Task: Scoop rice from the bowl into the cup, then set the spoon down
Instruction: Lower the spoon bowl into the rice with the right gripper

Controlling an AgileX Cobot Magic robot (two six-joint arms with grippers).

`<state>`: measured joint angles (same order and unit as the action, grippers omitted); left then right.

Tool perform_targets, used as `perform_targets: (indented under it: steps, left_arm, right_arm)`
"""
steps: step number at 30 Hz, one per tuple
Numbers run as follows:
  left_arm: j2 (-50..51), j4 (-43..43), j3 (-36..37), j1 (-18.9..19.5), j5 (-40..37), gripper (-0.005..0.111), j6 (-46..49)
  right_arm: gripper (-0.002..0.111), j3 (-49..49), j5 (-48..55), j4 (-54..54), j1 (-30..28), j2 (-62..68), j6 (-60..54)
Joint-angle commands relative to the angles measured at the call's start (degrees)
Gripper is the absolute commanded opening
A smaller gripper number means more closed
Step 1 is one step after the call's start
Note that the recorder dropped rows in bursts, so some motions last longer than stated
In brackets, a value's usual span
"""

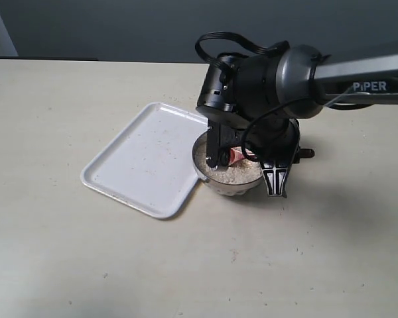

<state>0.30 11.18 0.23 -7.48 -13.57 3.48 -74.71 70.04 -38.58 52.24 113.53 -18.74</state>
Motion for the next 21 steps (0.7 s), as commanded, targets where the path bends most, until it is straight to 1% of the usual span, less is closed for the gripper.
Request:
perform_targets:
  steps: [1, 7, 14, 21]
  left_arm:
    - [-0.3, -0.1, -0.2, -0.1, 0.1, 0.0, -0.4]
    - [-0.3, -0.1, -0.2, -0.1, 0.1, 0.0, -0.4]
    - [-0.3, -0.1, -0.2, -0.1, 0.1, 0.0, -0.4]
    - [-0.3, -0.1, -0.2, -0.1, 0.1, 0.0, -0.4]
  right_arm:
    - [-0.001, 2.0, -0.1, 0.8, -0.2, -0.1, -1.7]
    - [-0.001, 2.4, -0.1, 0.5, -0.2, -0.1, -1.6]
    - [-0.001, 2.4, -0.1, 6.0, -0.2, -0.1, -5.2]
    - [-0.001, 2.4, -0.1, 6.1, -0.3, -0.1, -5.2]
